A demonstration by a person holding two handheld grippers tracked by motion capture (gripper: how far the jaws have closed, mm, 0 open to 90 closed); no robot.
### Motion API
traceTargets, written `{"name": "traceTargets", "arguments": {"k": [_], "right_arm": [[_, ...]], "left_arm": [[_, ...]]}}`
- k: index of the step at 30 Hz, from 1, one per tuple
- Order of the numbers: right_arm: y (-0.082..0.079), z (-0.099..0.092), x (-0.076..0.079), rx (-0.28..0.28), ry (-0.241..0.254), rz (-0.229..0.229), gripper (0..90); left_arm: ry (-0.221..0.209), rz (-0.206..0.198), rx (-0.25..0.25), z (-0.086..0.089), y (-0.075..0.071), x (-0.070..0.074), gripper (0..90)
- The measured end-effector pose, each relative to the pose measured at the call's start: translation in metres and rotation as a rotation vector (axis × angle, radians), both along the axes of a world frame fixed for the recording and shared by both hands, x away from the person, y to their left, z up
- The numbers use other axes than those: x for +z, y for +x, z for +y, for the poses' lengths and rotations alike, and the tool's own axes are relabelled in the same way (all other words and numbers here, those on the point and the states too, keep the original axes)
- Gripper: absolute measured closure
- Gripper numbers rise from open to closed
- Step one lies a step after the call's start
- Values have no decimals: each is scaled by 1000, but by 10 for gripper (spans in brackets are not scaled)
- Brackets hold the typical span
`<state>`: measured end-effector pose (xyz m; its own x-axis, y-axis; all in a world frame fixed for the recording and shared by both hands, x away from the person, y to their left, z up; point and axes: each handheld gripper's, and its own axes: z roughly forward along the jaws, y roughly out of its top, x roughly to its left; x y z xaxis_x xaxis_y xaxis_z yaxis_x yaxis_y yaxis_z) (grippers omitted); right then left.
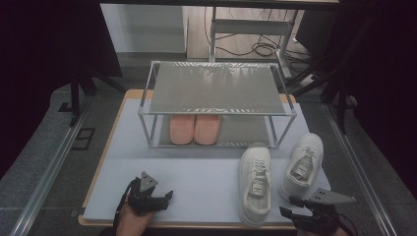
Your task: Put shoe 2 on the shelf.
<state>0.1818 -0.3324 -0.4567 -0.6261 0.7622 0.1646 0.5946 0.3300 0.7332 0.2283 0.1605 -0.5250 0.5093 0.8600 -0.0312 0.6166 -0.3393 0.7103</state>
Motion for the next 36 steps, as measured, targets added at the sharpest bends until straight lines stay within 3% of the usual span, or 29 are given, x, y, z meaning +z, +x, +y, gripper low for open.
{"name": "traceTargets", "arguments": {"k": [1,2,4,5,13,25,36], "right_arm": [[0,0,0,0,0,0,493],[2,2,3,3,-10,12,577],[3,3,5,1,-13,19,617],[5,4,8,13,-16,17,708],[10,15,27,40,-51,-13,896],[38,28,42,27,-89,-15,900],[85,32,52,-13,-135,14,900]], "left_arm": [[0,0,0,0,0,0,138],[0,0,0,0,0,0,138],[0,0,0,0,0,0,138],[0,-1,0,0,0,0,138],[0,-1,0,0,0,0,138],[-2,-1,1,0,0,0,139],[-4,-2,3,0,0,0,139]]}}
